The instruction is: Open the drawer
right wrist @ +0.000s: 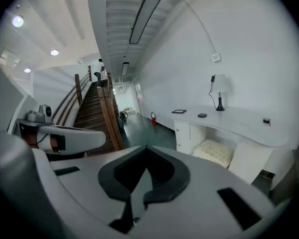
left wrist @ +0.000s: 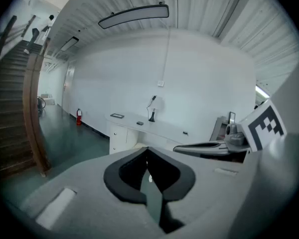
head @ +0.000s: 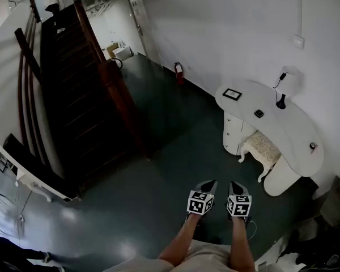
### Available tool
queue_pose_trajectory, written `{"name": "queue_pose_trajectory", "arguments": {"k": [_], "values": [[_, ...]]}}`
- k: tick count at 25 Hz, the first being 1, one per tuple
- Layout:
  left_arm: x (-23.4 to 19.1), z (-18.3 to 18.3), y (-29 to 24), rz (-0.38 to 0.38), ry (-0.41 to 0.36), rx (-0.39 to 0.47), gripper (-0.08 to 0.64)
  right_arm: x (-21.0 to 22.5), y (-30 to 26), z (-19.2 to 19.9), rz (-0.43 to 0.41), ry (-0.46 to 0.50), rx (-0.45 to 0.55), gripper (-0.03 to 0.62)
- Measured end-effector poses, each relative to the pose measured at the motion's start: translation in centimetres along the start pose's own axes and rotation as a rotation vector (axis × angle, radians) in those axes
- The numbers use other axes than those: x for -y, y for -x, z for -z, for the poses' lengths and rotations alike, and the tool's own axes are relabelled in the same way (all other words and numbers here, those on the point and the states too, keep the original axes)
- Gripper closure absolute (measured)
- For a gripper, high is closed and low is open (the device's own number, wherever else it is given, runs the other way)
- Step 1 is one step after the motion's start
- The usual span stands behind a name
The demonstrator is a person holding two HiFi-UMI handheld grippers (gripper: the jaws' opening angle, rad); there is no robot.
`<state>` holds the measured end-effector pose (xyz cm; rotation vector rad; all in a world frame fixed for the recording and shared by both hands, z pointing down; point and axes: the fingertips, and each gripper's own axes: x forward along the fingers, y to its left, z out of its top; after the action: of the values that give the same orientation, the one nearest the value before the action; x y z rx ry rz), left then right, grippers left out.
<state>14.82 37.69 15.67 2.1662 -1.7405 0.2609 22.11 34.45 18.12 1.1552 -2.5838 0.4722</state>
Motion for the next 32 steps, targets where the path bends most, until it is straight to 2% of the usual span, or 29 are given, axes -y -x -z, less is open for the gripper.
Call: {"name": "queue_pose_trajectory", "arguments": {"k": [11,20,26,29,32], "values": [[-0.4,2.2,2.0,-0.013,0.036,-0.034,0.551,-1.0,0.5,1.4,0.002,-0.009,-0.029,0.577],[0.5,3.3,3.3,-0.018,0.035,-0.041,0.551,-1.8,1.7,0.0,-0.036,-0.050,0.066,0.577],[1.7,4.1,3.3,-0.012,0.047,-0.054,0.551,-3.7,3.6,-1.4,-0.222,-0.089,0.182,0.577],[2.1,4.0,2.9,-0.010,0.046,-0.052,0.551,-3.9,3.8,-1.4,-0.235,-0.026,0.180,0.577],[2.7,4.5,2.2,0.002,0.036,-0.068,0.551,-2.9,3.5,-0.5,-0.214,-0.032,0.162,0.577]]}}
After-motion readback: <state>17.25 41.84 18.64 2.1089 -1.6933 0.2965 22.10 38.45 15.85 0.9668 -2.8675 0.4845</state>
